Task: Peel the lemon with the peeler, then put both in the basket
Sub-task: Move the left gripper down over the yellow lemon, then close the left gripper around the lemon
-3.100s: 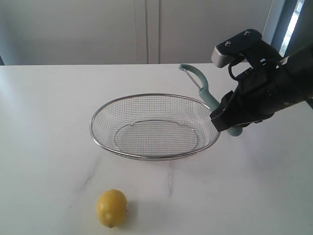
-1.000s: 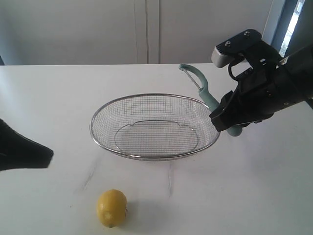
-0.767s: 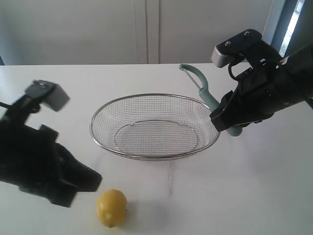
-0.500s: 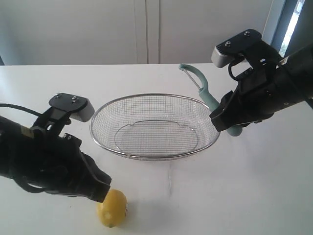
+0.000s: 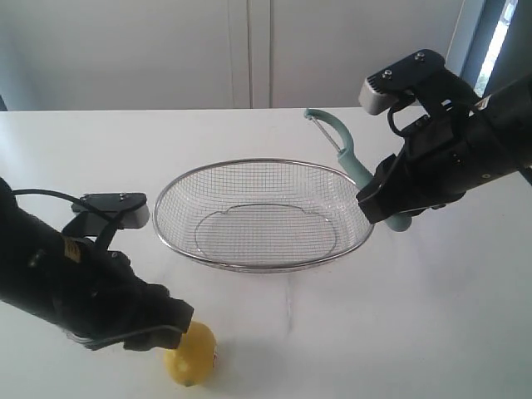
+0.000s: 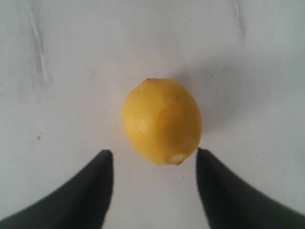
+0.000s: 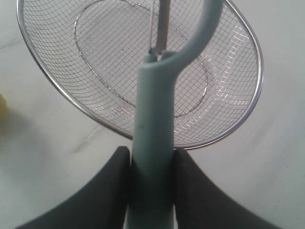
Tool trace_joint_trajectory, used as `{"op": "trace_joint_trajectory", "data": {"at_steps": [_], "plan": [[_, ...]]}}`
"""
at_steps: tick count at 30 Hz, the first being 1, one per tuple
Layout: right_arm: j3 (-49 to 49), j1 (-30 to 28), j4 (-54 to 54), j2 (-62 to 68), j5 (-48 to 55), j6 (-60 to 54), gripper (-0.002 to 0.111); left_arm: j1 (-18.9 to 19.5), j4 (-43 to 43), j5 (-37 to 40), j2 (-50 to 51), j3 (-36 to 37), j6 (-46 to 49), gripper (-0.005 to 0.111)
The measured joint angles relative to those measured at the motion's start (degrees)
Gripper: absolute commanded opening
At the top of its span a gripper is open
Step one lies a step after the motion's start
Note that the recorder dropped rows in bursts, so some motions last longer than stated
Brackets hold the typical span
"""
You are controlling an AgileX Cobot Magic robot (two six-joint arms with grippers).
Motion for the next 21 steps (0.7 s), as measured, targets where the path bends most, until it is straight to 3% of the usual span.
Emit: {"op": "trace_joint_trajectory", "data": {"at_steps": [1, 3, 21], "plan": [[0.0, 0.0, 0.0, 0.0, 0.0, 0.0, 0.0, 0.0, 0.0, -0.5, 0.4, 0.0, -0.6, 0.096], [0.0, 0.0, 0.0, 0.0, 0.0, 0.0, 0.0, 0.0, -0.3, -2.0, 1.6, 0.0, -1.5, 0.101], [0.0, 0.0, 0.0, 0.0, 0.0, 0.0, 0.0, 0.0, -5.0, -8.4, 7.8, 0.0, -1.1, 0.101]]}}
